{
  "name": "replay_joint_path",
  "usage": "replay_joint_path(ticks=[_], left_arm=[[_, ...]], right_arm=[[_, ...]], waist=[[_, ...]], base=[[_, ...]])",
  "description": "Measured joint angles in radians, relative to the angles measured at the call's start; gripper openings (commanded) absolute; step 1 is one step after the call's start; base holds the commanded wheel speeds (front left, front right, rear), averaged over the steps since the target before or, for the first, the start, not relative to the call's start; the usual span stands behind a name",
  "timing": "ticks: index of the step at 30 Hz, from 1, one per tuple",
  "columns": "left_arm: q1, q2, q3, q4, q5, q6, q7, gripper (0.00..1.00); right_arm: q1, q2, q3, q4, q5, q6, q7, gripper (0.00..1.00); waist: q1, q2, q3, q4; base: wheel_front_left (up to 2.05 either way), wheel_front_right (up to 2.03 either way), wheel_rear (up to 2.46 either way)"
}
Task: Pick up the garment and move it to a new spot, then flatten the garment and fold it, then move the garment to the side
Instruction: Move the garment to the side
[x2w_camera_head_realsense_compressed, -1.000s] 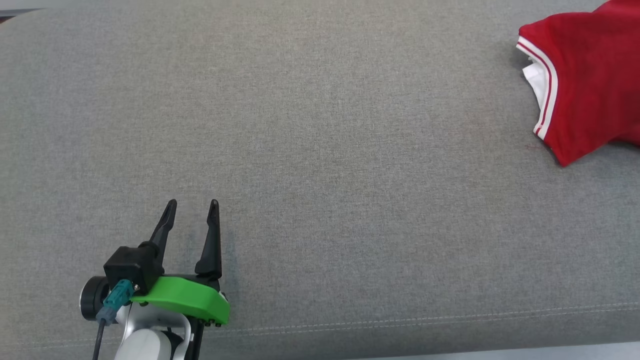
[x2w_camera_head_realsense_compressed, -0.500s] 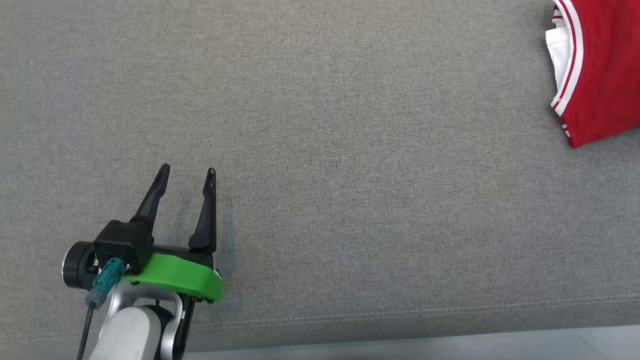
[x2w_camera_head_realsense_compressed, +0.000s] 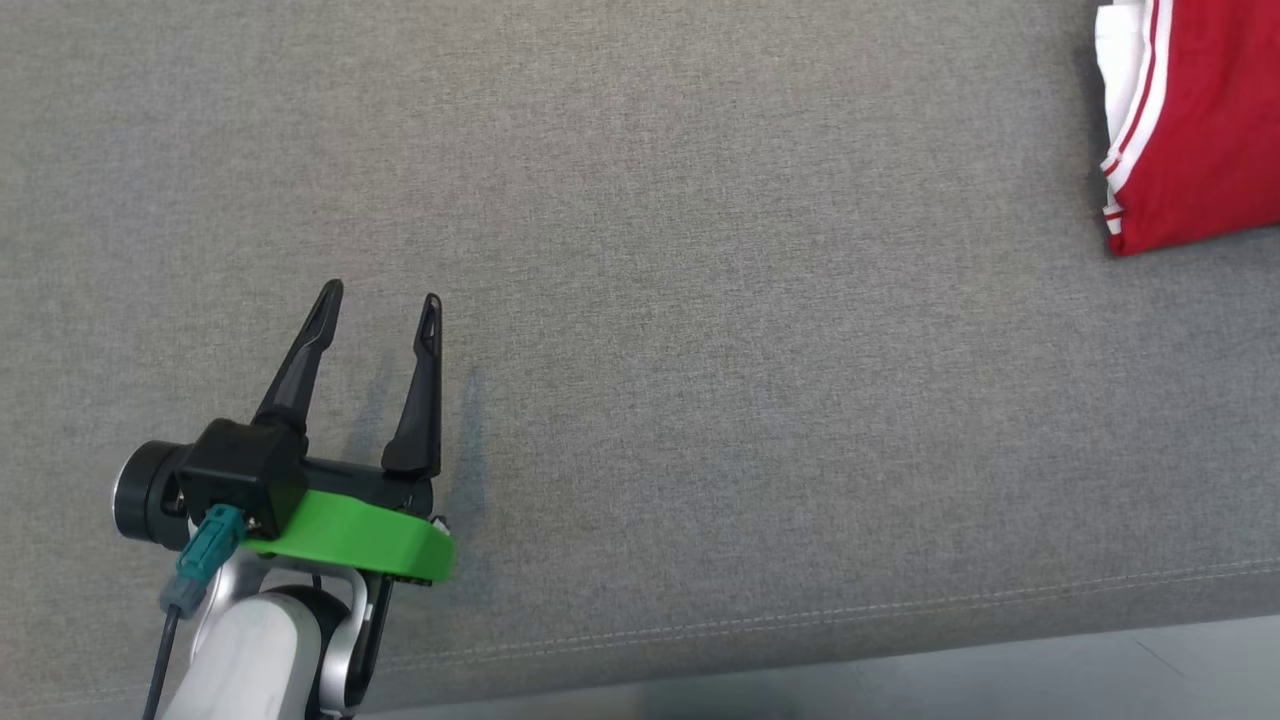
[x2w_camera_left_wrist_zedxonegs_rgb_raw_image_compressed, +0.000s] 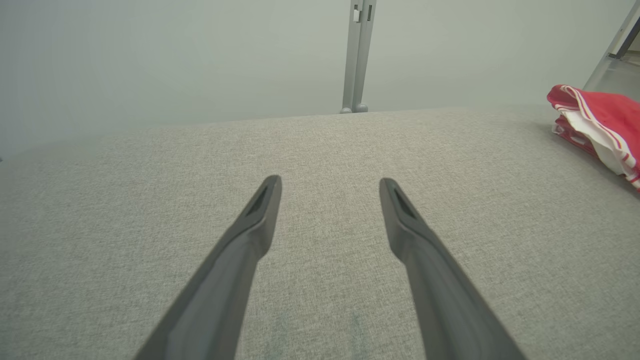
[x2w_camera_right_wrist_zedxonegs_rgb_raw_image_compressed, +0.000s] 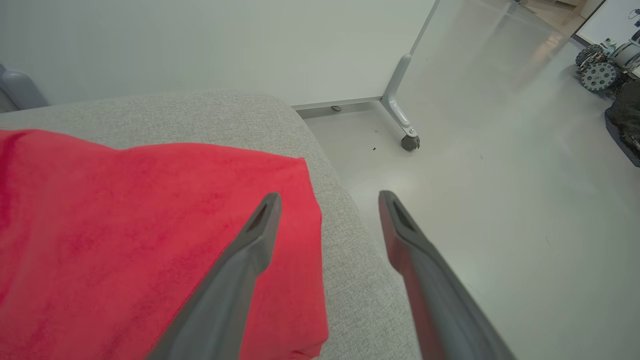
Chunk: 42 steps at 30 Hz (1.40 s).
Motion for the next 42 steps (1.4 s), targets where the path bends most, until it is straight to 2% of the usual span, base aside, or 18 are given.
replay_joint_path(ticks=[10,16,19,32,37,42], left_arm=[[0.0,-0.005,-0.008,-0.003,0.001,0.0,0.013,1.0],[0.0,-0.02,-0.008,0.018,-0.009,0.0,0.005,1.0],[0.0,-0.027,-0.008,0.035,-0.024,-0.007,-0.007,1.0],[0.02,-0.066,0.052,0.138,-0.078,-0.007,-0.059,1.0],[0.061,-0.078,0.093,0.179,-0.111,-0.006,-0.077,1.0],[0.086,-0.084,0.118,0.209,-0.108,-0.005,-0.092,1.0]], right_arm=[[0.0,0.071,-0.005,0.019,-0.001,0.0,-0.086,1.0],[-0.003,0.121,0.01,-0.014,-0.019,0.0,-0.156,1.0],[-0.005,0.141,0.015,-0.034,-0.031,0.012,-0.171,1.0],[0.002,0.252,0.045,-0.118,-0.06,0.063,-0.193,1.0],[0.066,0.306,0.054,-0.164,-0.071,0.063,-0.193,1.0],[0.123,0.334,0.013,-0.263,-0.085,0.052,-0.193,1.0]], waist=[[0.0,0.0,-0.015,-0.041],[0.0,0.0,-0.048,-0.065],[0.0,0.0,-0.072,-0.078],[0.0,0.0,-0.202,-0.145],[0.0,0.0,-0.261,-0.164],[0.0,0.0,-0.32,-0.173]], base=[[0.0,0.0,0.0],[0.0,0.0,0.0],[0.0,0.0,0.0],[0.0,0.0,0.0],[0.0,0.0,0.0],[0.0,0.0,0.0]])
